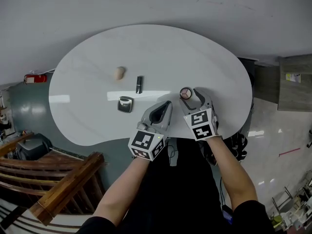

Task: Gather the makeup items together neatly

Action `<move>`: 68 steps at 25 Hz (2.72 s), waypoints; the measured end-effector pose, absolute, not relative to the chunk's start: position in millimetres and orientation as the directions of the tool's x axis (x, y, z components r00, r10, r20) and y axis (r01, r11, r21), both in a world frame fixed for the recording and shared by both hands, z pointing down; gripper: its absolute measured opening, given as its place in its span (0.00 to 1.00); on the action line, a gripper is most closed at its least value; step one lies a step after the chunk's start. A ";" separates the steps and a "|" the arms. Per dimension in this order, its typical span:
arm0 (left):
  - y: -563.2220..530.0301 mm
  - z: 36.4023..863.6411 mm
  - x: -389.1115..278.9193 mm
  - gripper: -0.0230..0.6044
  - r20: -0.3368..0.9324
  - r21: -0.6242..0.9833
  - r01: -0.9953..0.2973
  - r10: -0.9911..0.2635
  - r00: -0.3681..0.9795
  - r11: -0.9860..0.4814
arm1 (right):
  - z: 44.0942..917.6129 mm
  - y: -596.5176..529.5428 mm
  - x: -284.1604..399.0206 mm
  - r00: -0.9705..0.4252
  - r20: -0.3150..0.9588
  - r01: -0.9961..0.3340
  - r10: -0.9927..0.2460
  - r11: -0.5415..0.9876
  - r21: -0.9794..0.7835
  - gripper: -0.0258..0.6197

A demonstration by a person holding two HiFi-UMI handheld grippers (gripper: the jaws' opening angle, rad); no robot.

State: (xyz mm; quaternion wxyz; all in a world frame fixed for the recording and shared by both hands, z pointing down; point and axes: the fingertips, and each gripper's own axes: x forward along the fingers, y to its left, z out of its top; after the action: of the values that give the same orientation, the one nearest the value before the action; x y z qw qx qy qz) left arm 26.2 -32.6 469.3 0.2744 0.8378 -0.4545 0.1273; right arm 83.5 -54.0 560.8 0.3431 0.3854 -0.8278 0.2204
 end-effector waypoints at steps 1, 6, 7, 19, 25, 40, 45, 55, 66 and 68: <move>-34.0 471.4 25.8 0.05 0.464 0.344 -0.832 -0.692 0.553 -0.435 | 564.4 -55.9 83.2 -0.459 0.744 -0.792 -0.486 0.603 -0.095 0.43; -39.5 479.7 26.5 0.05 0.469 0.346 -0.833 -0.689 0.552 -0.432 | 570.4 -59.3 79.6 -0.445 0.758 -0.799 -0.477 0.594 -0.095 0.37; -40.2 480.4 28.9 0.05 0.468 0.346 -0.831 -0.687 0.556 -0.436 | 570.4 -58.4 80.8 -0.445 0.760 -0.798 -0.473 0.595 -0.097 0.37; -39.8 492.5 73.0 0.05 0.470 0.377 -0.779 -0.621 0.627 -0.501 | 574.6 -45.6 138.6 -0.401 0.767 -0.848 -0.501 0.520 -0.104 0.37; -40.1 495.5 84.9 0.05 0.473 0.386 -0.767 -0.605 0.641 -0.512 | 575.5 -43.7 152.9 -0.395 0.777 -0.834 -0.490 0.546 -0.079 0.37; -39.8 490.9 76.1 0.05 0.468 0.381 -0.777 -0.619 0.630 -0.502 | 532.2 -45.7 144.8 -0.394 0.729 -0.835 -0.560 0.550 -0.028 0.41; -39.6 482.0 57.5 0.05 0.459 0.368 -0.796 -0.650 0.606 -0.481 | 503.8 -52.8 116.2 -0.427 0.675 -0.819 -0.602 0.574 -0.006 0.39; -30.7 461.8 -21.5 0.05 0.442 0.335 -0.864 -0.748 0.495 -0.375 | 486.6 -47.2 26.5 -0.532 0.640 -0.729 -0.555 0.684 -0.012 0.33; -36.2 456.7 -123.4 0.05 0.433 0.312 -0.925 -0.835 0.340 -0.214 | 478.9 -62.6 -95.2 -0.653 0.607 -0.529 -0.453 0.847 0.062 0.32; -41.2 459.5 -140.4 0.05 0.433 0.316 -0.932 -0.848 0.307 -0.177 | 480.5 -69.3 -112.9 -0.660 0.612 -0.484 -0.436 0.870 0.097 0.32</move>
State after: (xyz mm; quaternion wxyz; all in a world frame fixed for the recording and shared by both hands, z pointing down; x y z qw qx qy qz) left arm -140.4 -41.2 459.5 0.2674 0.7630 -0.5831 0.0792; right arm -112.9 -69.3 480.5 0.3260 0.2525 -0.9102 0.0372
